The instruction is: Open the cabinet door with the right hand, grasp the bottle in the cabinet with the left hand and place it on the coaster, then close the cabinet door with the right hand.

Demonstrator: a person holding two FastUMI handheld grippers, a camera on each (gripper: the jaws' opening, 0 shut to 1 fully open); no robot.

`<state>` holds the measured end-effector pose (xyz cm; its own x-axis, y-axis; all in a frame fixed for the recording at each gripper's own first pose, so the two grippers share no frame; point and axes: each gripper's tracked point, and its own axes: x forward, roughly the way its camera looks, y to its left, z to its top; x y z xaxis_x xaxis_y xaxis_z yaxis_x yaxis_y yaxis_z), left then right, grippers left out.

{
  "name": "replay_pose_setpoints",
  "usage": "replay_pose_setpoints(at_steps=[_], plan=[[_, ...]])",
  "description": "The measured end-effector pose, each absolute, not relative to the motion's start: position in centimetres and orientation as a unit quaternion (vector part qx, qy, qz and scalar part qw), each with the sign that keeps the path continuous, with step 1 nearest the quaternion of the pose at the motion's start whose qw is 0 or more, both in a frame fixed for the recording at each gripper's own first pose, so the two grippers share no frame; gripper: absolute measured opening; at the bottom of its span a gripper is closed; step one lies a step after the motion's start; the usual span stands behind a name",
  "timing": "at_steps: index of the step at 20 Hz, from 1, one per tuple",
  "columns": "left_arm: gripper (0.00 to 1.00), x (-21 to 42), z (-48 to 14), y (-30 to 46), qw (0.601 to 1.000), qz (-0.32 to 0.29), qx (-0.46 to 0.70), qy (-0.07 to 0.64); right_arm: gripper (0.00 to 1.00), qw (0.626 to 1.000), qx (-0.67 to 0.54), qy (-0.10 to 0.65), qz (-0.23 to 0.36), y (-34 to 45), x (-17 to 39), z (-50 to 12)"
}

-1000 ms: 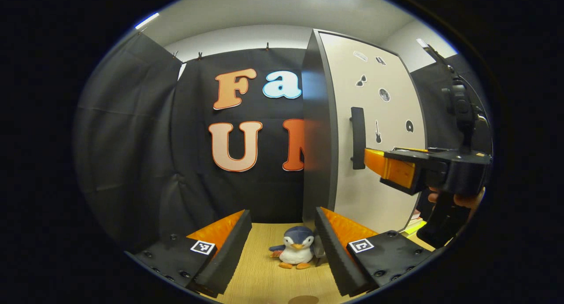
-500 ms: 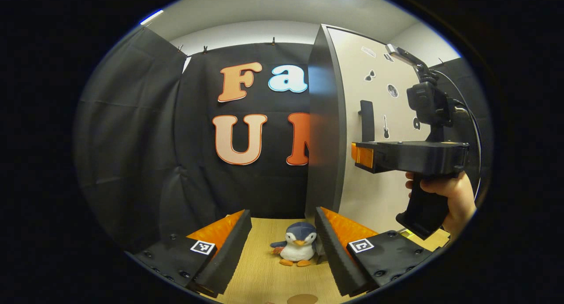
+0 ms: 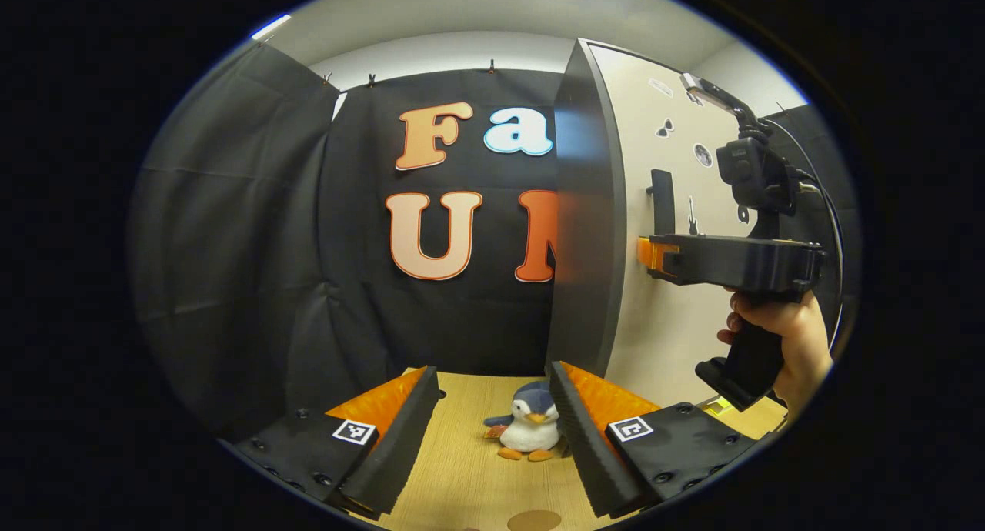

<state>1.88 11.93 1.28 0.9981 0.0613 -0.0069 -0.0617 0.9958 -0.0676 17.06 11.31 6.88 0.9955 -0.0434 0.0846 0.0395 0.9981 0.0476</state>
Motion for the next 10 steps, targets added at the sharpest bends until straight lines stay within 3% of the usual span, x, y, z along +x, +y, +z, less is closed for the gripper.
replay_pose_setpoints(at_steps=[2,5,6,10], plan=[[0.95,1.6,1.1,12.2,0.999,0.032,-0.033,0.004,0.27,0.998,0.032,-0.041,-0.021,11.3,16.9,6.8],[0.95,1.7,0.6,13.0,0.999,0.033,-0.035,0.009,0.24,0.998,0.039,-0.042,-0.021,11.3,16.8,6.9],[0.95,1.8,0.4,13.2,0.999,0.031,-0.035,0.011,0.17,0.998,0.04,-0.044,-0.022,11.3,16.6,6.9],[0.94,3.3,0.3,13.7,0.999,0.014,-0.029,0.017,0.18,0.998,0.046,-0.046,-0.027,11.2,15.7,7.0]])
